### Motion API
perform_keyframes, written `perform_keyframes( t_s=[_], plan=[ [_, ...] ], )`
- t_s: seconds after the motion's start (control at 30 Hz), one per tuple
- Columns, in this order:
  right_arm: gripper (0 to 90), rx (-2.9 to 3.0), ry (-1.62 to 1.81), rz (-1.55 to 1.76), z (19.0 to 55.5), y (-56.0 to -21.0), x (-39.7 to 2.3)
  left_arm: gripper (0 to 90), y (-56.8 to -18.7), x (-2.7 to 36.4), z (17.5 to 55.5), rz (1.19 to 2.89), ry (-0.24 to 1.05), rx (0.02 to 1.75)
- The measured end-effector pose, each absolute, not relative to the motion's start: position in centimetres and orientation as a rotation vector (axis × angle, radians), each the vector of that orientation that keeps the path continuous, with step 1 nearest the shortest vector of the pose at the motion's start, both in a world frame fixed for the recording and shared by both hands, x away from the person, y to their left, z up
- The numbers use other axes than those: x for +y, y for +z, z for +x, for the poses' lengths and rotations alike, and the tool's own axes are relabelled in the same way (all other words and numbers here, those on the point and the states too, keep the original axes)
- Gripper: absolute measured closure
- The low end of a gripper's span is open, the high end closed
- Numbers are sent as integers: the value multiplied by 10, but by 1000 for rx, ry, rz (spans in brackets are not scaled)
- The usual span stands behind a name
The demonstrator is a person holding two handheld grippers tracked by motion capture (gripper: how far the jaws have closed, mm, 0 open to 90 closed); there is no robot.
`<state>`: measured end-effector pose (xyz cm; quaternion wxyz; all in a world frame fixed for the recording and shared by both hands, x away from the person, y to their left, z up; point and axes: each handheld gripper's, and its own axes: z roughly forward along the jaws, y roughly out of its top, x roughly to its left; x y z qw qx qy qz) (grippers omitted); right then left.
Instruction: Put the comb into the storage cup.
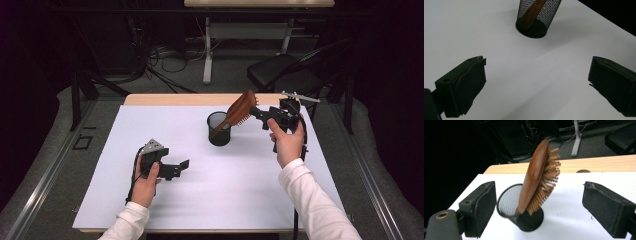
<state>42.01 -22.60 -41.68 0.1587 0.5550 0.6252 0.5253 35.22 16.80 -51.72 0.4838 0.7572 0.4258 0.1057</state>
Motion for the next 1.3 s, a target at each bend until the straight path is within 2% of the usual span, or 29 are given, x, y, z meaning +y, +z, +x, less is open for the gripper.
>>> perform_keyframes(
  t_s=[0.37, 0.63, 1.3],
  plan=[
    [105, 1837, 1456, 1503, 385, -437, -234, 13, -516, 169, 353, 1846, 254, 1033],
    [105, 1881, 1403, 1457, 362, -465, -233, 13, -516, 170, 354, 1841, 255, 1038],
    [126, 1866, 1419, 1443, 324, -511, -236, 13, -515, 173, 354, 1836, 254, 1035]
  ],
)
